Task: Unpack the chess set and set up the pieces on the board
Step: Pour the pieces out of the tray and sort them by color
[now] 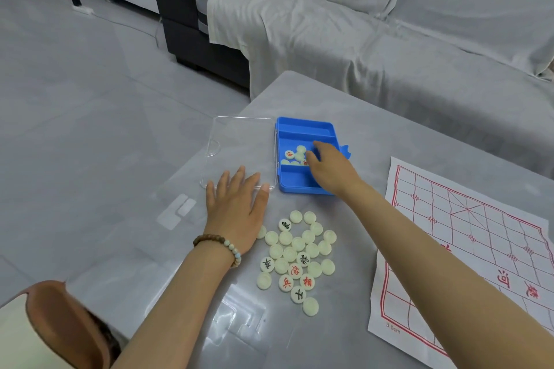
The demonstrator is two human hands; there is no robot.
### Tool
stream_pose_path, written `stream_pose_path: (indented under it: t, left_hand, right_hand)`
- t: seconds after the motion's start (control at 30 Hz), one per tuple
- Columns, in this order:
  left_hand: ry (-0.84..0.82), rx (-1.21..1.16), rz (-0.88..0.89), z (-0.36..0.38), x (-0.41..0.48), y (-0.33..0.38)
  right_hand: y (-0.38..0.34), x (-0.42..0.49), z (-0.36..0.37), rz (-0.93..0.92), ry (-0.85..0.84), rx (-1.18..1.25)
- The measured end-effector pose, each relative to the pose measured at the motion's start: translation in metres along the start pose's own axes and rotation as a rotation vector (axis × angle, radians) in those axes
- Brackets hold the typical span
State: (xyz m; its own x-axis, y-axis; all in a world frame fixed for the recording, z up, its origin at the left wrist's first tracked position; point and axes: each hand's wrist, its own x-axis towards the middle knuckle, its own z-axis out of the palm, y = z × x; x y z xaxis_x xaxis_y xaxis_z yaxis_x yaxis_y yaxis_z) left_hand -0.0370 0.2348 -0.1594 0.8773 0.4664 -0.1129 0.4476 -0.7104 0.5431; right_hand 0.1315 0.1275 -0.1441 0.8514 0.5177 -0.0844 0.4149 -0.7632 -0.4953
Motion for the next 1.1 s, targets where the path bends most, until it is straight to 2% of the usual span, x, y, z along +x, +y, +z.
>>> stream_pose_path:
  t: [0.13, 0.3, 0.67, 0.83, 1.1]
  left_hand:
    - [0.0, 0.006, 0.0, 0.001, 0.001, 0.0]
    - [0.002, 0.02, -0.004, 0.002, 0.001, 0.0]
    - [0.009, 0.019, -0.006, 0.002, 0.001, 0.0]
    - [0.014, 0.024, -0.004, 0.002, 0.001, 0.0]
    - [0.012, 0.035, -0.009, 0.002, 0.001, 0.001]
  right_hand:
    - [-0.008, 0.014, 0.015, -0.132, -0.037, -0.102]
    - [-0.021, 0.018, 0.03, -0.297, 0.057, -0.165]
    - [-0.02, 0.026, 0.027, -0.283, 0.047, -0.26]
    - [-0.017, 0.025, 0.026, -0.352, 0.089, -0.232]
    - [-0.015, 0.026, 0.028, -0.343, 0.064, -0.141]
